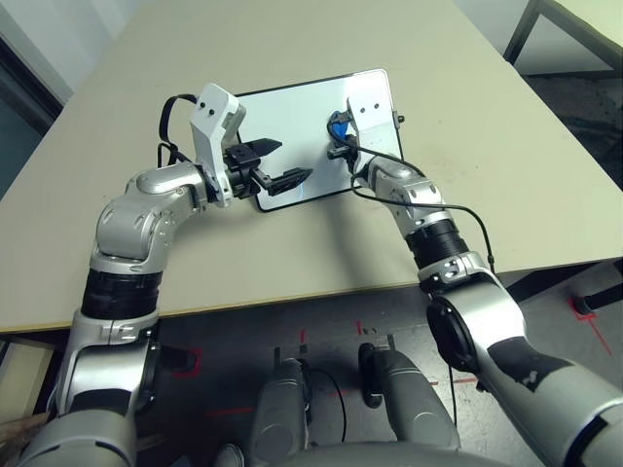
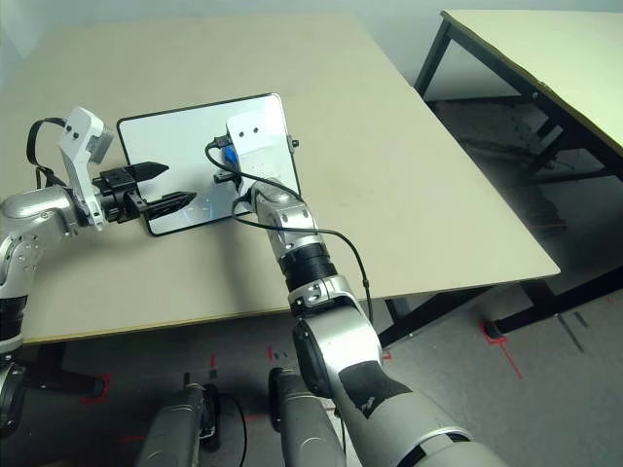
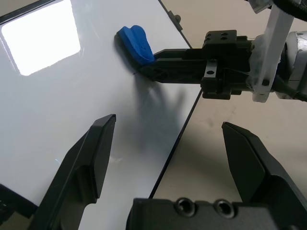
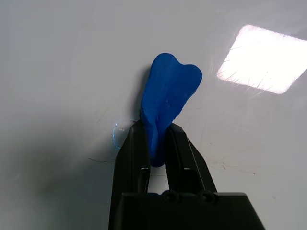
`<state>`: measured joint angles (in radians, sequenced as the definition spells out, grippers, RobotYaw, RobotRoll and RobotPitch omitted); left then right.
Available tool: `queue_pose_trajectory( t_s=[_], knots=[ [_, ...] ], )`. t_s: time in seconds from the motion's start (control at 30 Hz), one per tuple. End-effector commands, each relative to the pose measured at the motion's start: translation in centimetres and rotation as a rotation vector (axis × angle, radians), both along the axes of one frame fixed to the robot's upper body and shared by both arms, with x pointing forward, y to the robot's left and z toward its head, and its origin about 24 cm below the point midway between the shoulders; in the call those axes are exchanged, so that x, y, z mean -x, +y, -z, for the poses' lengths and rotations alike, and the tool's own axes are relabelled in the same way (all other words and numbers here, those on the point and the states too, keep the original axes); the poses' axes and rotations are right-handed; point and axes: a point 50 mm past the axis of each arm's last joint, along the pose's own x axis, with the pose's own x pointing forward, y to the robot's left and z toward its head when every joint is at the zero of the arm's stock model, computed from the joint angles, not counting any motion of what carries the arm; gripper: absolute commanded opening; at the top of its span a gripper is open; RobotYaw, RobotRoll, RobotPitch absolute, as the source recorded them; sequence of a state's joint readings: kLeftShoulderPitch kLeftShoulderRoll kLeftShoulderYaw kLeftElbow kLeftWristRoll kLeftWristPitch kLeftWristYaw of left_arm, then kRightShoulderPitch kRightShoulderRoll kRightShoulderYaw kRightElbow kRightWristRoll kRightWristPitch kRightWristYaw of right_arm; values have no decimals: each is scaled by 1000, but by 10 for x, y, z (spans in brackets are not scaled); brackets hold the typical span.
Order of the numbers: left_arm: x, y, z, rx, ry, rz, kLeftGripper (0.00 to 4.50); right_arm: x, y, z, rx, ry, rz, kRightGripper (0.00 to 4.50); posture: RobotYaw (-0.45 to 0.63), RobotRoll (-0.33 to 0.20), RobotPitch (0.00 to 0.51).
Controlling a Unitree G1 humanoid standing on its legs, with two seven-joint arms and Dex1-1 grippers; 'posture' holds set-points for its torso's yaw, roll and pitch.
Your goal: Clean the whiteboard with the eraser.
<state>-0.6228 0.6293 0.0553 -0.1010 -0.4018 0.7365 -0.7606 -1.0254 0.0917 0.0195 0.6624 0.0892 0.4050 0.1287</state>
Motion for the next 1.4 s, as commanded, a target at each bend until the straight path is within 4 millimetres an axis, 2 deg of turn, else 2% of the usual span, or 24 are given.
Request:
queue_pose_trajectory(
  t_s=[0.03, 0.47, 0.63, 0.8, 1.07, 1.4],
  knots=[
    [3, 2, 1, -5, 4, -3, 4500, 10, 29, 9, -5, 51, -85, 438, -9, 0, 165],
    [2, 2, -1, -11, 4, 1, 4500, 24, 54, 6, -25, 46, -172, 438, -8, 0, 164],
    [2, 2, -1, -12, 3, 1, 4500, 25, 54, 10, -15, 53, -176, 438, -6, 0, 161],
    [2, 2, -2, -12, 0, 0, 4500, 15, 32, 21, 8, 72, -103, 438, -6, 0, 158],
    [1, 2, -3, -13, -1, 4, 4500, 0, -25, 43, 32, 126, 90, 438, -17, 0, 155],
    [-2, 1, -4, -16, -1, 13, 4500, -2, -64, 58, 46, 157, 205, 438, -26, 0, 151]
  ],
)
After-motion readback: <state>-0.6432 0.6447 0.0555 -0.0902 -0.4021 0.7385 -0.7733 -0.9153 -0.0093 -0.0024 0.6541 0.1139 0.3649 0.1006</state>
